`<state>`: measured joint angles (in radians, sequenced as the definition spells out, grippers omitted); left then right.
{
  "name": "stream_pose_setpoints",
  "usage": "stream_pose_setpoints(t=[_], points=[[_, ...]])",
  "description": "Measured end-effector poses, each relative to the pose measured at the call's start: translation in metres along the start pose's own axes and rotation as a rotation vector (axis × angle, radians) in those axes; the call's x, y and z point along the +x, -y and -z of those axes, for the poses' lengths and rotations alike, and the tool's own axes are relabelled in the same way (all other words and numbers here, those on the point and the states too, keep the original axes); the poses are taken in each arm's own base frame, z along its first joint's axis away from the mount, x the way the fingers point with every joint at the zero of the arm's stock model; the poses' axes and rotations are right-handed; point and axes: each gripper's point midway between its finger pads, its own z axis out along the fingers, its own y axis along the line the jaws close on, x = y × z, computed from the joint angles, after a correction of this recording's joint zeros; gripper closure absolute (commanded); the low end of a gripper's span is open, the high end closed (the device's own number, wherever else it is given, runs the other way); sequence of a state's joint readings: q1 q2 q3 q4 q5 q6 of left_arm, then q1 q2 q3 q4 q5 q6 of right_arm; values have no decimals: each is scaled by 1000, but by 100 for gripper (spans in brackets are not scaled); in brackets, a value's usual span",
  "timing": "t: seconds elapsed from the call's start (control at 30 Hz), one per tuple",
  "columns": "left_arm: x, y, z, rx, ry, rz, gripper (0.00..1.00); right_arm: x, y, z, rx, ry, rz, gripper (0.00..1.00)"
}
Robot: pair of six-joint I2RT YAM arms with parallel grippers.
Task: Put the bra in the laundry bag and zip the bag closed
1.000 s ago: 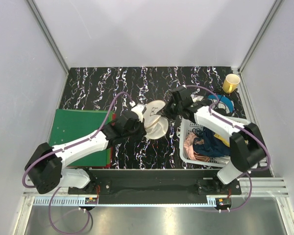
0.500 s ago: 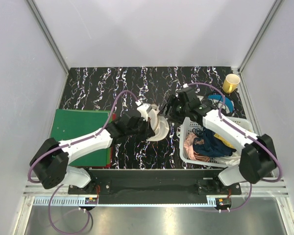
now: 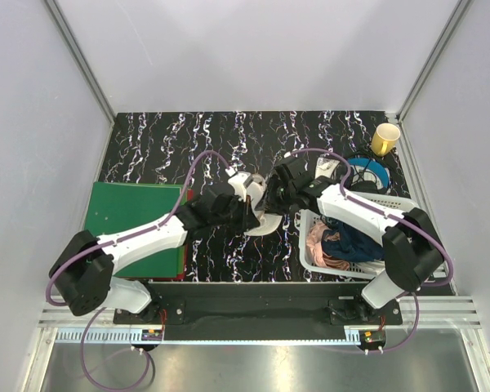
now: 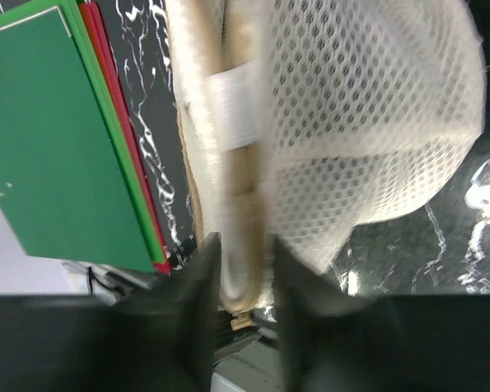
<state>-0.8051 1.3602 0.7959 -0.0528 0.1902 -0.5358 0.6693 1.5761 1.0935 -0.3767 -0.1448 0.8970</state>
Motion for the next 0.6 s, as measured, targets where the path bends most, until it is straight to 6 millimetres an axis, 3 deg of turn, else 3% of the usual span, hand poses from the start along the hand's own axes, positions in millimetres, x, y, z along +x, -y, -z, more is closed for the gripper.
stream_pose_setpoints(t=[0.03,0.07,0.13,0.33,0.5,0.6], points=[[-1,0,1,-3,3,0,100,-2,0,0,3,8,-3,96],[-2,-2,1,-10,8,2,100,-5,1,-1,6,22,-3,99],[-3,-9,2,-27,22,16,100,-8,1,-1,4,30,-7,100],[-4,-61,13,-130,86,171,100,-27,3,-1,-62,-12,-37,100],[-16,-60,36,-140,171,185,100,-31,-14,-9,-150,-96,27,100],[-22,-56,49,-131,207,174,100,-39,-35,-13,-226,-142,84,100]])
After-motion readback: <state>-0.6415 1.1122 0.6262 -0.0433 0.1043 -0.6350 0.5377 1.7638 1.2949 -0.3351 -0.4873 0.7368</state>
